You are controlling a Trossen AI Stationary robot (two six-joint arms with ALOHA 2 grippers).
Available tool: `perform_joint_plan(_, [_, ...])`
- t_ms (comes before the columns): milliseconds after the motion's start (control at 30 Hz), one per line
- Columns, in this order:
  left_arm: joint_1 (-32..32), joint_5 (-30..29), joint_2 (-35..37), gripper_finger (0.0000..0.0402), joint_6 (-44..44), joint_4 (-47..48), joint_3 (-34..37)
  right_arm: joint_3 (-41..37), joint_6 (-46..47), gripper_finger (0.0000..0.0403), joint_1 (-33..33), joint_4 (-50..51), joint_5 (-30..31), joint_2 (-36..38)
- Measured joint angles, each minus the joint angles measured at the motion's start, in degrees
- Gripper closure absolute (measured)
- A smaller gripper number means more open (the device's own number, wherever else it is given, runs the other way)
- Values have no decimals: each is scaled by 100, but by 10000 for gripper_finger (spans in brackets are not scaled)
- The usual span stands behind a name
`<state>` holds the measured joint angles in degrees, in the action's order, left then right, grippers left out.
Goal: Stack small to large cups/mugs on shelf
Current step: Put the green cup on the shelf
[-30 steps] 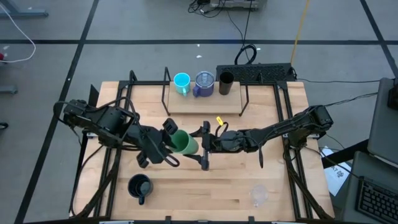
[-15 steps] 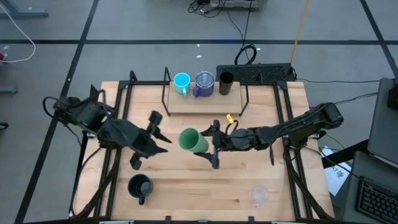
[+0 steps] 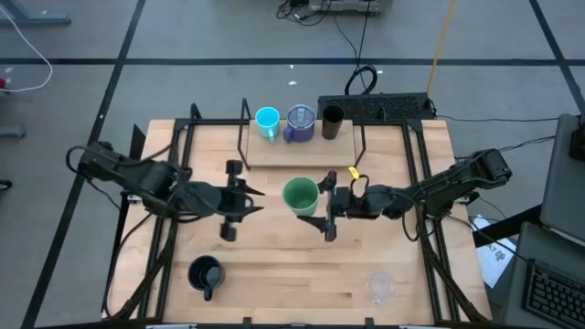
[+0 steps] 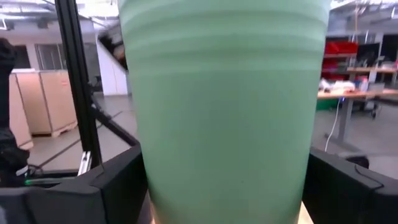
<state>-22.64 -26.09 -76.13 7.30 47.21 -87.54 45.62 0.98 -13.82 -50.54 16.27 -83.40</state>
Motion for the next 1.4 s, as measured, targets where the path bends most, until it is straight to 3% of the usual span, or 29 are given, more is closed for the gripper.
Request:
perform_joint_plan(233, [222, 25, 200, 254, -397, -1560, 1243, -3, -249, 67, 90, -460, 0, -2])
perform_joint_plan(500, [583, 711, 388, 232, -808, -2998, 2273, -3, -320, 67, 90, -724, -2, -4])
perform_joint_plan(633, [722, 809, 381, 185, -939, -3575, 2650, -3, -234, 67, 90, -847, -3, -20])
perform_joint_plan(1000, [991, 1141, 370, 10, -1353, -5253, 3511, -3, -299, 67, 87, -1715, -6, -507])
perform_joint_plan(1133, [1099, 1157, 370, 16, -1467, -5663, 3724, -3, -320, 67, 87, -2035, -4, -664])
perform_joint_plan(1267, [1190, 1702, 295, 21, -1542, -6115, 3778, -3, -325, 67, 103, -2384, -4, -860])
perform_joint_plan(1400, [1219, 1764, 217, 9, -1523, -6379, 3793, 0, -321, 67, 125, -2521, -2, -996])
